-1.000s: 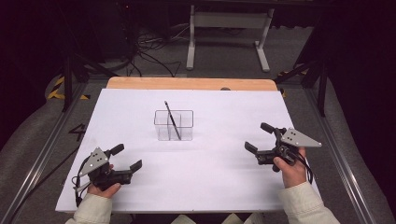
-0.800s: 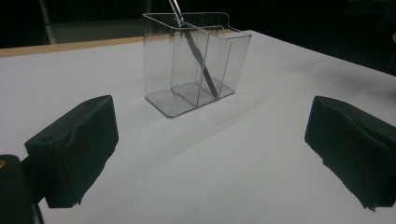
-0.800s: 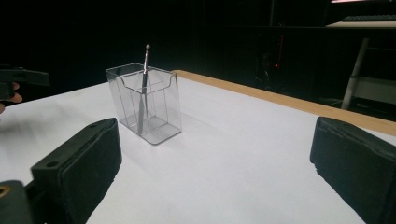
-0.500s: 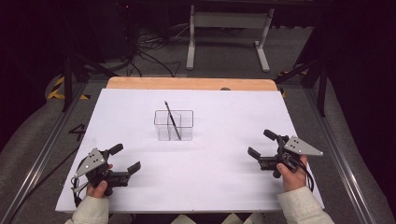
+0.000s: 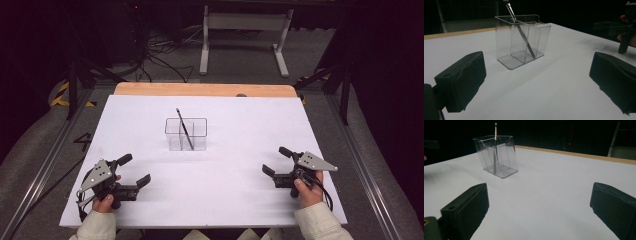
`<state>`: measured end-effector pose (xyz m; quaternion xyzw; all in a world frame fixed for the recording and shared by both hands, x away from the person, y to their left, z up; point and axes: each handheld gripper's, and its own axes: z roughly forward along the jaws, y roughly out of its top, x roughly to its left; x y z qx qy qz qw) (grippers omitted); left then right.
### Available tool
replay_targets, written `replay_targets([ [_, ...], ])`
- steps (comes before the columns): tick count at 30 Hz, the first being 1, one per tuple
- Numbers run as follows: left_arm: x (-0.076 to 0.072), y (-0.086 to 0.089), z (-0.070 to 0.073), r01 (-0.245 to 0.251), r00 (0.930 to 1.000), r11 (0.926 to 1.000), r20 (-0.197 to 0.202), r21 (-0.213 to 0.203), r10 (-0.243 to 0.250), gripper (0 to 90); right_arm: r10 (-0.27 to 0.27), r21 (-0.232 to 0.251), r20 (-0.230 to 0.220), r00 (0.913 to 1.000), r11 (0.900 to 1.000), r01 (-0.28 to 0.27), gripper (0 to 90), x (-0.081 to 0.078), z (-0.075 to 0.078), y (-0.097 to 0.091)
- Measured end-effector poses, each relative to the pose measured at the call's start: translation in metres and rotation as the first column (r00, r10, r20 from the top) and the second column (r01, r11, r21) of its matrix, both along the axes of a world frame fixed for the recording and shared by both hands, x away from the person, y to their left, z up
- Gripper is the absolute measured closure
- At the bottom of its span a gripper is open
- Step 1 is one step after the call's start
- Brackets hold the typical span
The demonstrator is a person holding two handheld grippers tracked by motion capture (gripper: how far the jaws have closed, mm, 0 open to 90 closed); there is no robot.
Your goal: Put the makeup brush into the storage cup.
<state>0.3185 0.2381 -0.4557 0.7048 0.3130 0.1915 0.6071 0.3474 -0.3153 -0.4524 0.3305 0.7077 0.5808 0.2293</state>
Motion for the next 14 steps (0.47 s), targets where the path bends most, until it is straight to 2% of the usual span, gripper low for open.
replay_targets([
  [14,0.0004,0.0003,-0.0014,-0.001,0.9999,0.9999,0.011,-0.016,0.001,1.8,0.000,0.014,0.012,0.9999,0.9999,0.000,2.8,-0.0020,-0.0032,0.0005],
])
